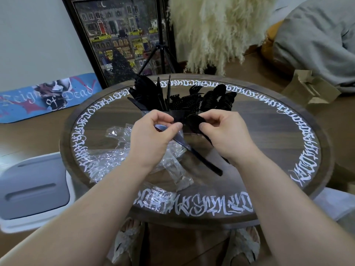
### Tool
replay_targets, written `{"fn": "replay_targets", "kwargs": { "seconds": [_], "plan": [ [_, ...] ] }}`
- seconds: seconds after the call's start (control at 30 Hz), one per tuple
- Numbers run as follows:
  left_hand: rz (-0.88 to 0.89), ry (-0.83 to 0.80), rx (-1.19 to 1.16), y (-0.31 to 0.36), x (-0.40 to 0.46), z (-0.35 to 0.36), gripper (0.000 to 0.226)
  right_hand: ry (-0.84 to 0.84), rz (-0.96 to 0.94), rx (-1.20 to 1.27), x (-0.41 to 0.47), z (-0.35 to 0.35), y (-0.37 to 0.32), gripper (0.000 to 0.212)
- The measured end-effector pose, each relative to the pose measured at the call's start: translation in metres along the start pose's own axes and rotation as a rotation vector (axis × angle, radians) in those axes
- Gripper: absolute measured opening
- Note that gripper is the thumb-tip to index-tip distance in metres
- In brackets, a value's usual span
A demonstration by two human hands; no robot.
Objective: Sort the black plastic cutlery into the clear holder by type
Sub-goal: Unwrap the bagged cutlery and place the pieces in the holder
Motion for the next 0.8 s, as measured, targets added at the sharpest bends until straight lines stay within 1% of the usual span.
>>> {"fn": "replay_targets", "kwargs": {
  "seconds": [0.17,0.27,0.33,0.43,0.53,0.6,0.7,0.8],
  "plan": [
    [0.134,0.224,-0.053,0.024,0.013,-0.046,0.019,0.075,0.03,0.126,0.001,-0.007,-0.009,0.032],
    [0.232,0.341,0.033,0.042,0.026,-0.075,0.018,0.091,0.037,0.156,0.001,-0.004,-0.013,0.03],
    [0.267,0.373,0.072,0.051,0.037,-0.086,0.012,0.083,0.031,0.162,-0.001,-0.001,-0.017,0.032],
    [0.316,0.339,0.129,0.061,0.054,-0.085,0.005,0.07,0.034,0.166,-0.004,0.002,-0.018,0.034],
    [0.372,0.238,0.242,0.064,0.065,-0.071,0.016,0.078,0.041,0.18,-0.003,0.003,-0.017,0.036],
    [0.395,0.19,0.288,0.064,0.063,-0.061,0.018,0.042,0.044,0.209,-0.003,0.007,-0.019,0.034],
    [0.424,0.146,0.318,0.062,0.051,-0.045,0.016,-0.138,0.042,0.279,-0.005,0.023,-0.024,0.028],
    [0.374,0.131,0.259,0.054,0.043,-0.034,0.015,-0.322,0.036,0.337,-0.01,0.038,-0.029,0.019]
  ]
}}
Point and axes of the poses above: each hand's wrist, its own x-axis towards the middle knuckle, its own z-axis out of the palm, y = z × x, the point moved 6 cm from there along x, towards the middle knuckle, and after that the axes turned 2 degrees about -x, right-handed, at the moved point
